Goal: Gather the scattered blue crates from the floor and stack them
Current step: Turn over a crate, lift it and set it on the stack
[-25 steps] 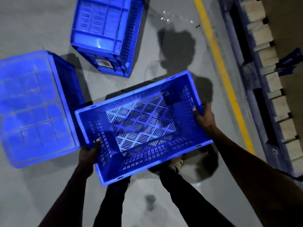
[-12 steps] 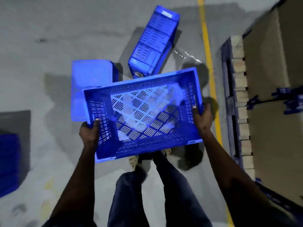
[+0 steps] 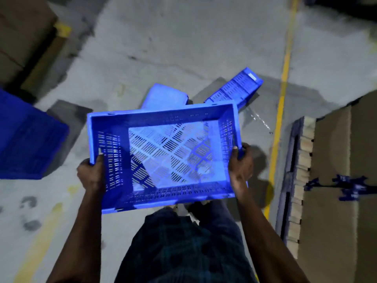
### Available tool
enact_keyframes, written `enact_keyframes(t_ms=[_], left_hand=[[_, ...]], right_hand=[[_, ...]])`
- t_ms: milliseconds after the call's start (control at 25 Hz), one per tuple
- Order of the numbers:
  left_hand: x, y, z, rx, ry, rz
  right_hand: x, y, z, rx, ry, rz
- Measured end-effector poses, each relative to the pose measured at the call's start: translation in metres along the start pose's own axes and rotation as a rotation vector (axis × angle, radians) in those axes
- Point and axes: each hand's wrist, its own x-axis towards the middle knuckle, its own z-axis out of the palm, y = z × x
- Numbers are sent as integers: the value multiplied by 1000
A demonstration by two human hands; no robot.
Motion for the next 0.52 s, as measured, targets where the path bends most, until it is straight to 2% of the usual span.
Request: enact_keyframes(t_ms=[120,200,280,520], left_hand=[[-14,-3,-56,-76,136,-54],[-28,-2,-79,-115,204,-65],[-43,-9,-93,-174,261,-93],[-74,-29,-118,-330,397,-223]], right_hand=[[-25,-27,6,81,-42,-186],[-25,-45,10,73,-95,-247],[-19,-69,14,63,-171,-301],[-21,-134,45,13,-248,-449]])
